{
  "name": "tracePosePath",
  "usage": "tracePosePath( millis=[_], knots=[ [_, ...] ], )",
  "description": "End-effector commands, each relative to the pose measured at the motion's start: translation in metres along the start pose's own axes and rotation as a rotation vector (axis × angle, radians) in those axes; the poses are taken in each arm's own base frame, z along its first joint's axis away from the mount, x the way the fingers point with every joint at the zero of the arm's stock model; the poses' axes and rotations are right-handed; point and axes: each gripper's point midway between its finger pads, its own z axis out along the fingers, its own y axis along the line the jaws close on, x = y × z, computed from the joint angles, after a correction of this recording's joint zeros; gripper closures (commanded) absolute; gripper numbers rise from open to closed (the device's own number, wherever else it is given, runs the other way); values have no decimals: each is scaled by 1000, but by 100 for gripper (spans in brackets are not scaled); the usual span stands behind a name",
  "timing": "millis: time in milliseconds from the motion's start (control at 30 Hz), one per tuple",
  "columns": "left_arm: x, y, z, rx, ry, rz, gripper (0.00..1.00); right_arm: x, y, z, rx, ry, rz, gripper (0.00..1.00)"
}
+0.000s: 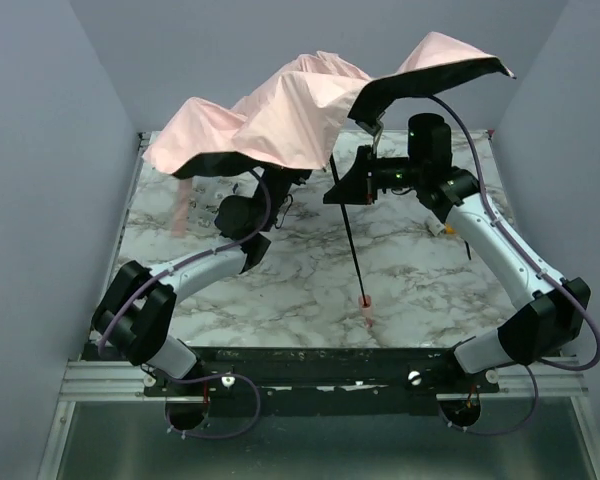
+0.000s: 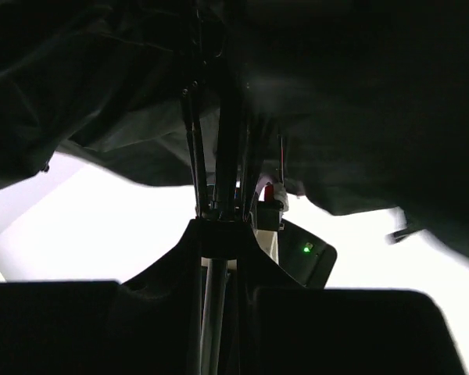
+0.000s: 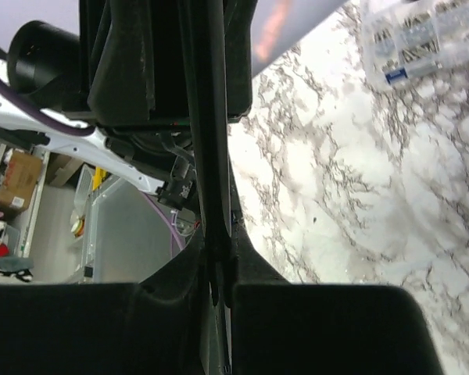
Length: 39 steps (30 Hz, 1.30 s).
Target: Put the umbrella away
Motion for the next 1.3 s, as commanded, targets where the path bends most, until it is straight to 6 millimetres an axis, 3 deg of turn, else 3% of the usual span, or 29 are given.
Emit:
tracePosePath(
  millis=[0,133,267,400,500,567,733,967,1267],
  knots=[
    [104,-9,-41,10,332,-183,100,-53,-47,-9,233,-184,-141,99],
    [110,1,-53,-34,332,-202,100,-59,-54,-21,263,-213,-138,100],
    [137,13,-67,-92,377,-234,100,-60,-61,-24,269,-220,-132,100],
    [157,15,-70,-110,410,-269,100,-53,-65,-21,254,-201,-126,100],
    [157,17,-69,-123,388,-268,100,-49,-61,-21,220,-190,-131,99],
    [147,18,-69,-125,335,-260,100,-44,-60,-21,205,-181,-135,97],
    [105,20,-51,-140,196,-209,100,-24,-59,-22,195,-152,-131,73],
    [45,22,-27,-149,22,-101,100,1,-42,-27,137,-119,-124,42],
    [10,20,-8,-137,-57,28,100,28,-23,-31,58,-68,-54,28]
  ],
)
